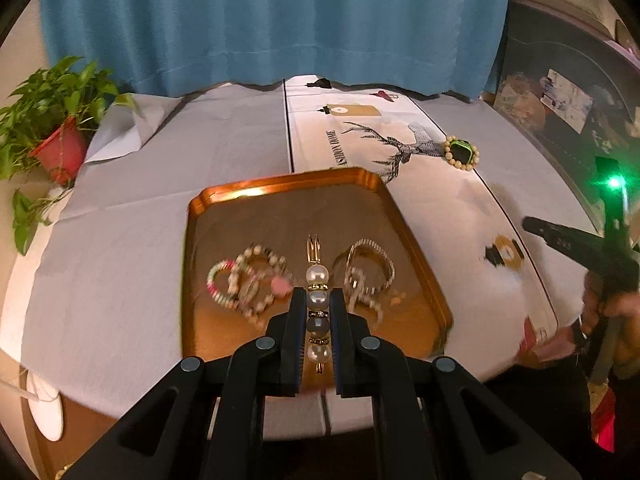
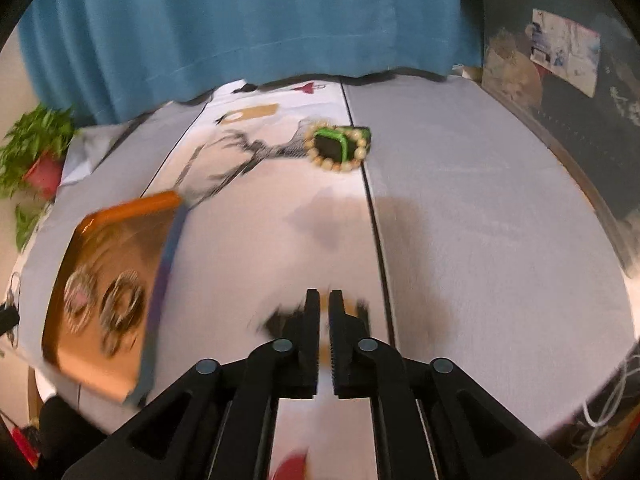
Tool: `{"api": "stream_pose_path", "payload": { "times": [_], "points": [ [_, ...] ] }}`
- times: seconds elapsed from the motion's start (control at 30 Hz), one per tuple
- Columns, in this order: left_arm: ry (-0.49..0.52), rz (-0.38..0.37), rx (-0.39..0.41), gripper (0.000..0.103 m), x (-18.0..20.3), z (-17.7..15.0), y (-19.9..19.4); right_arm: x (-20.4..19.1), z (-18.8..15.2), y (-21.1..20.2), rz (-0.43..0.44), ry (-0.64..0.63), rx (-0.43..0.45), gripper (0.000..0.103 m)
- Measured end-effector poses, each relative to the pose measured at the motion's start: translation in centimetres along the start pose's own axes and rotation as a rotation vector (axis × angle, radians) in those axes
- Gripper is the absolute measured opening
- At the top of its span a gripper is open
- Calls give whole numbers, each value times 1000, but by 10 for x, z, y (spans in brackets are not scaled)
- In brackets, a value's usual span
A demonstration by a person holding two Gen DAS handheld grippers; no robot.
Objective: Organize jewelry
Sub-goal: 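Grasp the yellow-bead green watch with the right tool while the left tool holds the brooch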
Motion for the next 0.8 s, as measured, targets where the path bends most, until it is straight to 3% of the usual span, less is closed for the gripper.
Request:
{"api": "stream_pose_path", "payload": {
  "times": [0.07,0.1,0.3,0.57,0.63,0.67,0.73,0.8],
  "points": [
    [1,-6,-1,9,3,11,10,10,18,20,20,31,3,38],
    [1,-9,-1,9,5,17,15,17,30,32,32,49,10,44],
    [18,-10,8,9,16,46,42,36,79,86,34,41,60,46],
    [34,-11,-5,9,23,62,67,47,98,131,88,10,53,48],
    [32,-13,-17,9,23,61,71,51,103,135,131,18,58,48],
    [32,-14,-22,9,23,60,72,53,105,135,151,17,64,41],
    [32,-13,-26,9,24,59,72,52,107,131,185,-11,85,13],
    [31,-13,-24,9,24,60,70,45,107,122,156,-73,104,13]
  ]
}}
Point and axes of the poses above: each gripper's, at about its wrist camera, not at the fingertips, and y roughly the way its jaws point, x to its right, z to its top, the point moved 2 cm from there along y, roughly the way its jaws point, and after that the axes turned 1 degree about -y, right-handed, at the moved point
